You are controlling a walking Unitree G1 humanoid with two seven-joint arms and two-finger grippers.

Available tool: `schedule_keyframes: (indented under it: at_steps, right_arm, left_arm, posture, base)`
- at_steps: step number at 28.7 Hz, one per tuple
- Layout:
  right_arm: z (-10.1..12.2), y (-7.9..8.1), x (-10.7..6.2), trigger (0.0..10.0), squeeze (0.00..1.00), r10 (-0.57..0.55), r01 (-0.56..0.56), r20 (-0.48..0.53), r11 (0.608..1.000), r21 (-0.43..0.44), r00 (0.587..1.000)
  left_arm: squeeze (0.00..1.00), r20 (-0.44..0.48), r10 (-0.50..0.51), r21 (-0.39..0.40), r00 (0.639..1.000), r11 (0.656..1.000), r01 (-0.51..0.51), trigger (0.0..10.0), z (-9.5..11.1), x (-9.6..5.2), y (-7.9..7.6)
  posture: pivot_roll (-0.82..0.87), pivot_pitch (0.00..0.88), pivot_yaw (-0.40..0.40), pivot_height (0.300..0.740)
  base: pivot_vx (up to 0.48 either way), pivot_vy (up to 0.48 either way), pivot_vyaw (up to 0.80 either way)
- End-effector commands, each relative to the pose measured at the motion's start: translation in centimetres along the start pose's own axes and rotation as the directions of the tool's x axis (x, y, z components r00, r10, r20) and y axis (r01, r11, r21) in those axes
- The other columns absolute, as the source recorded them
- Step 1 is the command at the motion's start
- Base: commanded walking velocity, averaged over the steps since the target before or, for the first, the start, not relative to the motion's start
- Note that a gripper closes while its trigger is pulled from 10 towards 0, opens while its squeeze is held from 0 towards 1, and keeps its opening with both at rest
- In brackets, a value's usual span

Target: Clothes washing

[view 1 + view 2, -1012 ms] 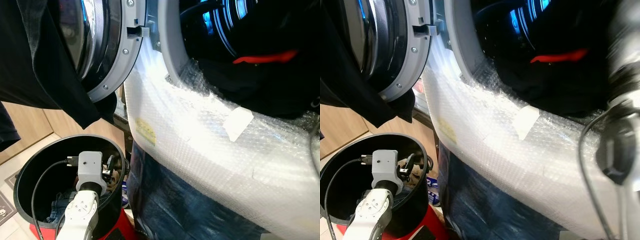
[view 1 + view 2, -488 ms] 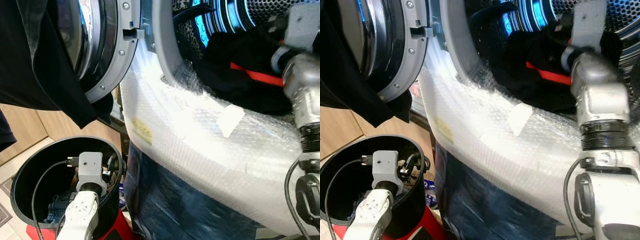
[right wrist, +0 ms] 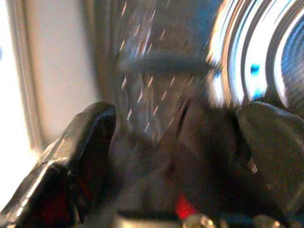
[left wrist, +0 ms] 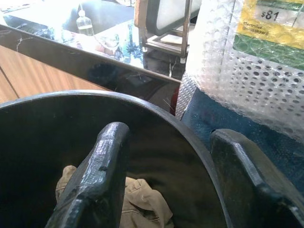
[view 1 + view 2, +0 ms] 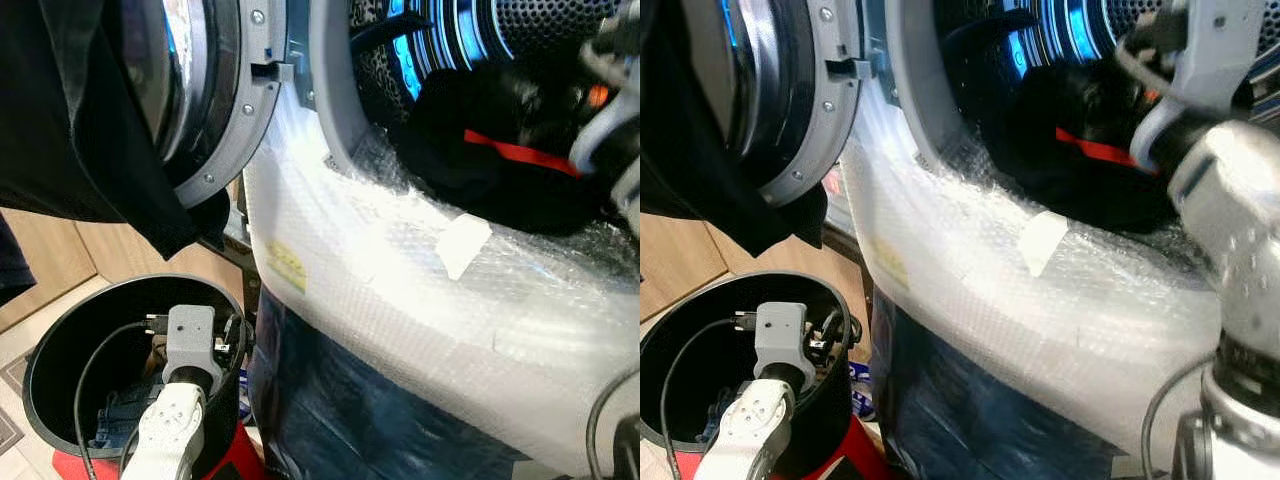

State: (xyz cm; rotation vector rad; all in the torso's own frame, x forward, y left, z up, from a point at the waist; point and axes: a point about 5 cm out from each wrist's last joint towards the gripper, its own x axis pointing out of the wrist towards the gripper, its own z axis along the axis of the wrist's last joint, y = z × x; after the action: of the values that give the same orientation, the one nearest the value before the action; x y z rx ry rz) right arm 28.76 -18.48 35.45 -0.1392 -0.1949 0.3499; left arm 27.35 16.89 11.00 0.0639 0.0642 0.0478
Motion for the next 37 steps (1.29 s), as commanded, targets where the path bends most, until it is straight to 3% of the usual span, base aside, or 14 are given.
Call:
schedule_keyframes:
  at_steps: [1,4,6,10,13,22,23,25,26,29,31,33,34,37]
  right_arm:
    - [0.7,0.3,-0.8,10.0,0.0,0.036,-0.036,0.05,0.999,-0.007,0.998]
    - [0.6,0.9,-2.2,10.0,0.0,0.134,-0.134,0.082,0.991,-0.001,0.988]
    - [-0.4,1.6,-3.1,10.0,0.0,0.175,-0.174,0.006,0.982,-0.072,0.985]
    - [-0.5,2.9,-4.4,10.0,0.0,0.287,-0.275,0.082,0.953,-0.13,0.954]
    - [-0.4,4.5,-6.3,10.0,0.0,0.432,-0.415,0.206,0.901,-0.125,0.878]
    - [-2.8,7.2,-8.9,10.0,0.0,0.647,-0.671,0.238,0.74,0.032,0.725]
    - [-4.5,7.5,-9.7,10.0,0.0,0.684,-0.709,0.198,0.697,0.106,0.702]
    - [-6.4,7.8,-10.3,10.0,0.0,0.707,-0.717,0.126,0.676,0.17,0.696]
    - [-8.6,8.1,-11.1,10.0,0.0,0.737,-0.721,0.025,0.653,0.23,0.675]
    - [-12.3,8.3,-12.4,10.0,0.0,0.757,-0.693,-0.13,0.642,0.329,0.64]
    - [-14.3,8.2,-12.9,10.0,0.0,0.751,-0.665,-0.202,0.654,0.359,0.629]
    - [-17.5,7.8,-13.6,10.0,0.0,0.718,-0.599,-0.301,0.692,0.402,0.628]
    - [-19.6,7.6,-14.2,10.0,0.0,0.688,-0.549,-0.365,0.723,0.419,0.627]
    - [-22.4,7.4,-15.2,10.0,0.0,0.656,-0.48,-0.438,0.752,0.452,0.615]
  left_arm:
    - [0.0,0.002,-0.012,-0.012,1.0,1.0,0.012,10.0,0.1,0.2,-0.3]
    - [0.0,0.002,-0.015,-0.012,1.0,1.0,0.015,10.0,0.1,0.2,-0.3]
    - [0.0,0.003,-0.018,-0.012,1.0,1.0,0.018,10.0,0.1,0.2,-0.3]
    - [0.0,0.006,-0.018,-0.011,1.0,1.0,0.018,10.0,0.1,0.3,-0.3]
    - [0.0,0.013,-0.018,-0.013,1.0,1.0,0.018,10.0,0.2,0.3,-0.2]
    - [0.0,0.069,0.008,-0.006,0.998,1.0,-0.007,10.0,1.0,0.1,0.5]
    - [0.0,0.061,-0.07,0.04,0.996,0.997,0.067,10.0,1.0,0.1,0.1]
    - [0.0,0.039,-0.147,0.071,0.988,0.987,0.144,10.0,0.7,-0.1,-0.3]
    - [0.0,0.004,-0.218,0.083,0.976,0.973,0.217,10.0,0.4,-0.4,-0.6]
    - [0.0,-0.064,-0.314,0.12,0.947,0.94,0.32,10.0,-0.3,-1.0,-0.9]
    - [0.0,-0.09,-0.354,0.133,0.931,0.922,0.364,10.0,-0.6,-1.3,-1.0]
    - [0.0,-0.128,-0.434,0.149,0.892,0.88,0.45,10.0,-0.7,-1.8,-1.5]
    - [0.0,-0.162,-0.493,0.147,0.855,0.844,0.515,10.0,-0.9,-2.2,-1.8]
    - [0.0,-0.216,-0.591,0.153,0.777,0.766,0.624,10.0,-1.1,-2.9,-2.6]
  posture:
    - [0.01,0.058,-0.092,0.74]
    - [0.01,0.057,-0.09,0.74]
    - [0.01,0.057,-0.089,0.74]
    - [0.01,0.055,-0.09,0.74]
    - [0.01,0.055,-0.09,0.74]
    - [0.02,0.056,-0.088,0.74]
    - [0.02,0.055,-0.09,0.74]
    - [0.02,0.056,-0.09,0.74]
    - [0.03,0.056,-0.091,0.74]
    - [0.03,0.057,-0.09,0.74]
    - [0.04,0.057,-0.092,0.74]
    - [0.05,0.056,-0.09,0.74]
    - [0.05,0.056,-0.091,0.74]
    - [0.06,0.053,-0.088,0.74]
  base:
    - [0.0,0.0,0.0]
    - [0.0,0.0,0.0]
    - [0.0,0.0,0.0]
    - [0.0,0.0,0.0]
    - [0.0,0.0,0.0]
    - [0.0,0.0,0.0]
    - [0.0,0.0,0.0]
    - [0.0,0.0,0.0]
    - [0.0,0.0,0.0]
    - [0.0,0.0,0.0]
    - [0.0,0.0,0.0]
    - [0.0,0.0,0.0]
    - [0.0,0.0,0.0]
    - [0.0,0.0,0.0]
